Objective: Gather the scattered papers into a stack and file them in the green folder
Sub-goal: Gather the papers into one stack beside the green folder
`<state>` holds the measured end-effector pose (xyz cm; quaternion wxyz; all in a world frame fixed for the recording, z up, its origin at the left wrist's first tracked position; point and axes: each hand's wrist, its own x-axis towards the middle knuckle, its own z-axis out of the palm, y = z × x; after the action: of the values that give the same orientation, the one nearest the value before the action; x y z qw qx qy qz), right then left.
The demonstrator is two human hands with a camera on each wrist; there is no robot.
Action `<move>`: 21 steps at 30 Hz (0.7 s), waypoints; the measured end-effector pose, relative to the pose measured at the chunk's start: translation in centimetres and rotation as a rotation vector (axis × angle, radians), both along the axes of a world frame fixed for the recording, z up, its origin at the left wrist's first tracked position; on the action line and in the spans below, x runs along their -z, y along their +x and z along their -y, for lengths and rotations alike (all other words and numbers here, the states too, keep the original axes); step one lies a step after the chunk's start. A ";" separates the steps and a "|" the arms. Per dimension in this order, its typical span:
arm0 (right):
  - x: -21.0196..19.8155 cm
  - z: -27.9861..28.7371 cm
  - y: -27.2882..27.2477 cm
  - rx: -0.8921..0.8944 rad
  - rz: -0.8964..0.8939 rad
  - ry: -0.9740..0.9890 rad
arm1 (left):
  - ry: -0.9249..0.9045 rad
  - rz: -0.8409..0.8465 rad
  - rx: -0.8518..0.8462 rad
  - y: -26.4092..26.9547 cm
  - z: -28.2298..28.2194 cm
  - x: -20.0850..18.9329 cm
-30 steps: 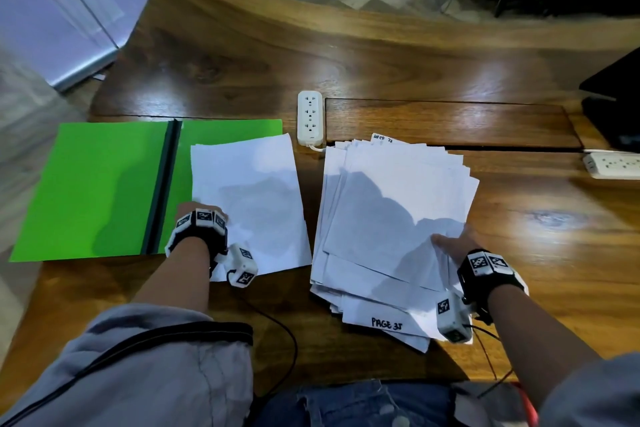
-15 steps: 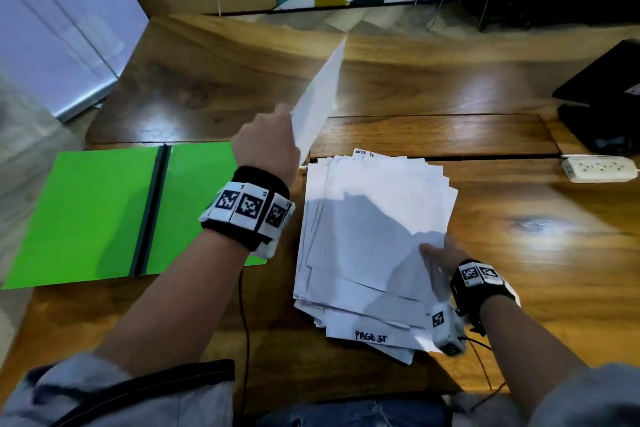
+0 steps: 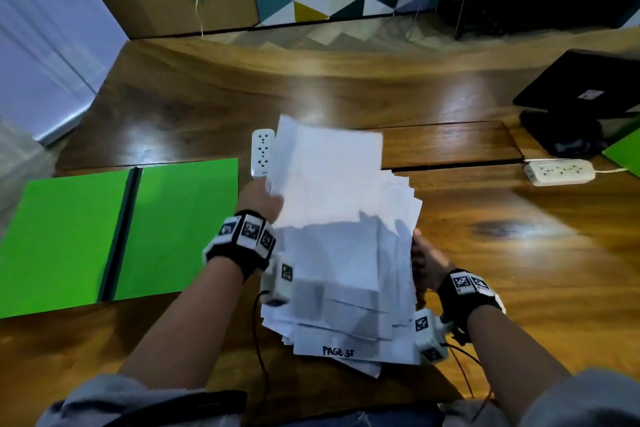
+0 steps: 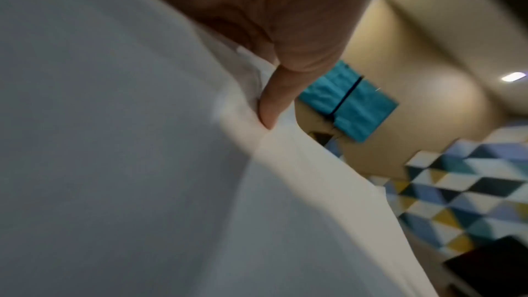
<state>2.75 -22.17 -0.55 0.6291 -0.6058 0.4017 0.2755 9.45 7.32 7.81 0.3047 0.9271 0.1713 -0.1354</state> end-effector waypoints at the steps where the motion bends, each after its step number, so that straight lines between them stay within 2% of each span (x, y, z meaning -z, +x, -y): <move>1: 0.1 0.2 0.1 -0.008 0.012 0.021 | 0.018 -0.082 0.002 -0.6 -0.2 1.8; 3: 0.6 0.6 0.5 -0.021 0.006 0.100 | 0.013 -0.197 0.018 -1.7 -0.4 5.0; 6: 1.1 0.7 0.8 -0.079 0.006 0.052 | 0.028 -0.303 0.030 -3.1 -0.1 7.6; 8: 1.3 0.7 1.1 -0.071 0.024 0.006 | 0.098 -0.287 -0.015 -3.2 0.6 8.1; 10: 0.9 0.5 1.4 -0.090 0.055 -0.013 | 0.148 -0.234 -0.128 -2.6 1.3 8.0; 13: 0.9 0.3 1.7 -0.104 0.086 -0.011 | 0.021 -0.279 -0.357 -1.0 1.7 7.7; 15: 1.2 0.2 2.0 -0.097 0.106 -0.010 | -0.063 -0.343 -0.413 0.0 1.9 8.0; 17: 1.6 -0.1 2.5 -0.100 0.112 -0.002 | -0.133 -0.342 -0.397 0.7 2.6 8.4; 21: 1.7 -0.9 2.8 -0.037 0.151 0.038 | -0.298 -0.353 -0.261 1.6 4.7 8.9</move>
<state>5.54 -21.27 -2.23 0.6637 -0.6200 0.3368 0.2481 11.07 2.60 -1.06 0.4182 0.8040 0.3183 -0.2783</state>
